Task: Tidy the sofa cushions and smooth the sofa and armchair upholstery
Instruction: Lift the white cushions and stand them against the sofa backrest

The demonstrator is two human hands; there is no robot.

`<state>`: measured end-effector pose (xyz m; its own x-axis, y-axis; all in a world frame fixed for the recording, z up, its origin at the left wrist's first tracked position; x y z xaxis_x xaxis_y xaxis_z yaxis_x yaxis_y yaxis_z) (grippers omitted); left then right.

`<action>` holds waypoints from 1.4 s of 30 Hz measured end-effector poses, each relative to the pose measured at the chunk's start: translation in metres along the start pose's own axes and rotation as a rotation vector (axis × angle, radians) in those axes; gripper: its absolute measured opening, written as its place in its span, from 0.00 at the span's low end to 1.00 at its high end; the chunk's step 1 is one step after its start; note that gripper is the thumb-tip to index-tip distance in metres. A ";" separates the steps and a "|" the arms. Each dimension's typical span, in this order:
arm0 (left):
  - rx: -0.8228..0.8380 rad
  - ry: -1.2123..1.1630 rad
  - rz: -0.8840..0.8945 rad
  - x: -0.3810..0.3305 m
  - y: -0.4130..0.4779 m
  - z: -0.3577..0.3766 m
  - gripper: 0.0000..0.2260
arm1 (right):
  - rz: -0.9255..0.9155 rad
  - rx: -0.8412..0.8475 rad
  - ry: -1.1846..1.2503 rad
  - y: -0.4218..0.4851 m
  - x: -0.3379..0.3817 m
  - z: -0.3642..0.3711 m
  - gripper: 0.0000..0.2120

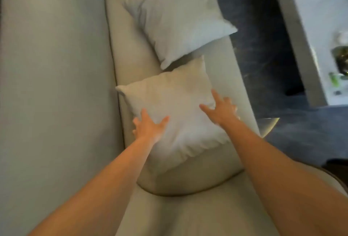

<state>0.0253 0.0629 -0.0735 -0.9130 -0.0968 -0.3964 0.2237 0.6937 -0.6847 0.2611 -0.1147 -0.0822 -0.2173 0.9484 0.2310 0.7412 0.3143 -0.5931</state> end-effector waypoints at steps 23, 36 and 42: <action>-0.520 0.457 0.280 -0.096 -0.025 -0.214 0.46 | 0.221 0.632 0.948 -0.031 0.149 0.139 0.35; -0.662 0.438 0.556 -0.182 -0.015 -0.187 0.28 | 0.249 0.432 0.779 0.030 0.157 0.087 0.25; 0.005 -0.192 -0.021 -0.219 0.156 -0.081 0.34 | 0.040 -0.060 0.814 0.168 0.165 -0.083 0.32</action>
<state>0.2324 0.2504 -0.0440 -0.8356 -0.2460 -0.4912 0.2073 0.6869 -0.6966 0.4023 0.0913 -0.0791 0.3222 0.6236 0.7123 0.7765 0.2563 -0.5757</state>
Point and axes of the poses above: each hand's wrist, its own y-axis towards the middle knuckle, its own z-axis out of the palm, x = y × z, the point moved 10 cm from there along y, towards the middle knuckle, and after that the axes turned 5 degrees about -x, right-handed, at the moved point
